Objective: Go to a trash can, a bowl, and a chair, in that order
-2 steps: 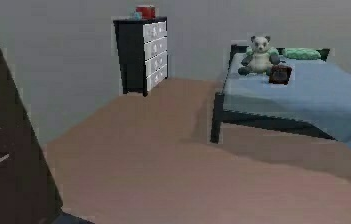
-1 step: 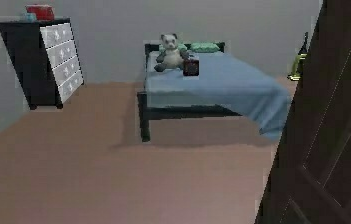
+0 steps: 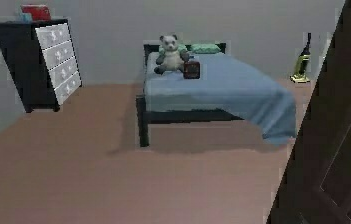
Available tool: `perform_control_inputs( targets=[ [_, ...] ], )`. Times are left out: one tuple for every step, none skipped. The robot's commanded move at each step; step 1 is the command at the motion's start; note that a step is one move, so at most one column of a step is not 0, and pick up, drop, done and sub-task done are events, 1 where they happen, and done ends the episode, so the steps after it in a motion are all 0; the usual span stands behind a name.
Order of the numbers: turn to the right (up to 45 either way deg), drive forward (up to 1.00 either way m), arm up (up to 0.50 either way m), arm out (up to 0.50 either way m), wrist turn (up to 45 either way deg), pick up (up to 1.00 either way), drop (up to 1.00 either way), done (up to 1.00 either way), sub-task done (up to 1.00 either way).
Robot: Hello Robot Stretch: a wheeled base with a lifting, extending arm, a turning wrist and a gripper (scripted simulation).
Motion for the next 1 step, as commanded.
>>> perform_control_inputs(
  targets=[
    [12.0,0.00,0.00,0.00,0.0,0.00,0.00,0.00,0.00]
  ],
)
